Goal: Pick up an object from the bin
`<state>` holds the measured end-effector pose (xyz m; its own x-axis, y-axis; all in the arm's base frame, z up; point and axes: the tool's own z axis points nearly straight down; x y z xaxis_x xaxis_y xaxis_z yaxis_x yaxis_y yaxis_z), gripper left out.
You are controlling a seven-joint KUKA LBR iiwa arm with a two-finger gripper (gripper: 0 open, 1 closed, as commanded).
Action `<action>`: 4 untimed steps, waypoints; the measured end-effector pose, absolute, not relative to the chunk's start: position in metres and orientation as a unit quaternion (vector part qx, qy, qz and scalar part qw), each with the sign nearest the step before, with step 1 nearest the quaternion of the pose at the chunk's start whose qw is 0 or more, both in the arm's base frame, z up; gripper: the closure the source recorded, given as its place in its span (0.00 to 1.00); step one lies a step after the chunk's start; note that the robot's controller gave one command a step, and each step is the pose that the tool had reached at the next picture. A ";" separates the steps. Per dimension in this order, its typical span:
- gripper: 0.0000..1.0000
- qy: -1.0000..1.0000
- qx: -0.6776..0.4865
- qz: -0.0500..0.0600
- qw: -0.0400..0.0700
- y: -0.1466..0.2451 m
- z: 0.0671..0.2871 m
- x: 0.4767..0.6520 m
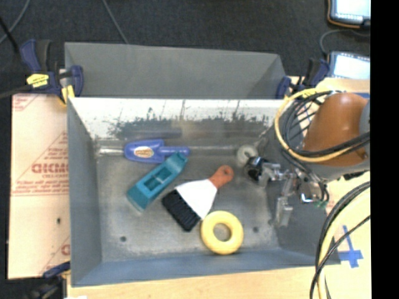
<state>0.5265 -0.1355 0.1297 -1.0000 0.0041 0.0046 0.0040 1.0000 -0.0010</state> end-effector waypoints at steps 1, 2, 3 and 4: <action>0.00 -1.000 0.000 0.001 -0.002 -0.135 0.134 0.529; 0.00 -0.999 0.049 0.002 -0.001 -0.086 0.099 0.512; 0.00 -0.987 0.158 0.001 0.000 -0.055 0.112 0.498; 0.00 -0.990 0.141 0.001 -0.002 -0.046 0.114 0.487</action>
Offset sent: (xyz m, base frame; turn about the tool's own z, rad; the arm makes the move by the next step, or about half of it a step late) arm -0.0292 0.0931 -0.0597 -0.1871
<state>0.4867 -0.0463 0.1142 -0.9604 -0.2786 -0.0044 -0.2786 0.9604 -0.0033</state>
